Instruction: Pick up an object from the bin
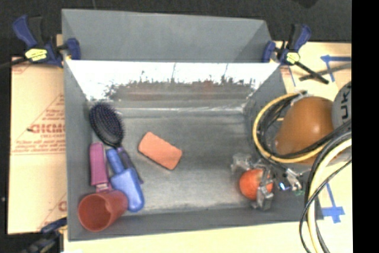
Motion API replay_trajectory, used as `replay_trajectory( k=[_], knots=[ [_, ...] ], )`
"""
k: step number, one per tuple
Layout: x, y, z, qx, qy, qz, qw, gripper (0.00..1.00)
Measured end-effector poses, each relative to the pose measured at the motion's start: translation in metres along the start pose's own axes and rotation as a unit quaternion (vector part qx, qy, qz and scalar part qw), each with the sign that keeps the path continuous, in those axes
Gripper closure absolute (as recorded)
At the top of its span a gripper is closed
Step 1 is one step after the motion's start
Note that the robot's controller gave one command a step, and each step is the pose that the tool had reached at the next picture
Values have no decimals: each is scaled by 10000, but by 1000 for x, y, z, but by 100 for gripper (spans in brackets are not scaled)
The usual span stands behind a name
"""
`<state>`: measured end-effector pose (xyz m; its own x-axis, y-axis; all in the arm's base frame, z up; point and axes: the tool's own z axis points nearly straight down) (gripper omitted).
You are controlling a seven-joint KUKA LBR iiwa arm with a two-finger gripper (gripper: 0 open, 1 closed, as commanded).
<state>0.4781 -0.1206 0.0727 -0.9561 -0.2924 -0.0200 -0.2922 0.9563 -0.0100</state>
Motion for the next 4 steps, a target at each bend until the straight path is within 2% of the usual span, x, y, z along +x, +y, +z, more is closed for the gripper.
replay_trajectory(
  k=[1, 2, 3, 4],
  knots=[
    [-2, -2, -76, -24, 49, -318, 9995, 0],
    [3, 5, -28, -30, 44, -353, 9994, 0],
    [1, -1, 0, 36, -62, -917, 9958, 0],
    [5, 1, 2, -11, -1, -369, 9993, 100]
  ],
)
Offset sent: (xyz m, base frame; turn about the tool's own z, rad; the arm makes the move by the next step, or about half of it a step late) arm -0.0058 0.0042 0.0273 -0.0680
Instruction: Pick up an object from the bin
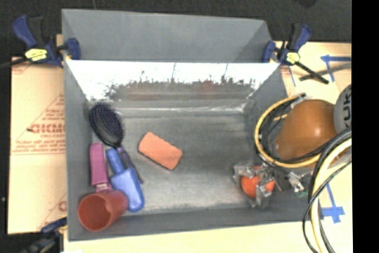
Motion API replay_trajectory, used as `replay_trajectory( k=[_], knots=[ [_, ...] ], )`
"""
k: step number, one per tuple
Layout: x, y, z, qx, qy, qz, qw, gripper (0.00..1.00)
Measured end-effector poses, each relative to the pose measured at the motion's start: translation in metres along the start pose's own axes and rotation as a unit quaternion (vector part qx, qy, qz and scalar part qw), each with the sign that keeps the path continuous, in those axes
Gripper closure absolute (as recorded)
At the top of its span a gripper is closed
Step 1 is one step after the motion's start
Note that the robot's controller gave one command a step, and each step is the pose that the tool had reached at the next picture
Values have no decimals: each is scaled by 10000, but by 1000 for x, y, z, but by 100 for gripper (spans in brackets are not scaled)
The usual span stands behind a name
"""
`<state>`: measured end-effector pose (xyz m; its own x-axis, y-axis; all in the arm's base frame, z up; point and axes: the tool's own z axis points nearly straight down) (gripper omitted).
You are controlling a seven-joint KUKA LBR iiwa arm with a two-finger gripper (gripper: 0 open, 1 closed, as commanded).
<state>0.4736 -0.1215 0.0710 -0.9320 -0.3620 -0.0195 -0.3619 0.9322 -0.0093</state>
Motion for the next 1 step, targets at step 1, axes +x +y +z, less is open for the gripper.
replay_trajectory(
  k=[1],
  knots=[
    [0, 0, 0, 0, 0, -3, 10000, 100]
  ],
)
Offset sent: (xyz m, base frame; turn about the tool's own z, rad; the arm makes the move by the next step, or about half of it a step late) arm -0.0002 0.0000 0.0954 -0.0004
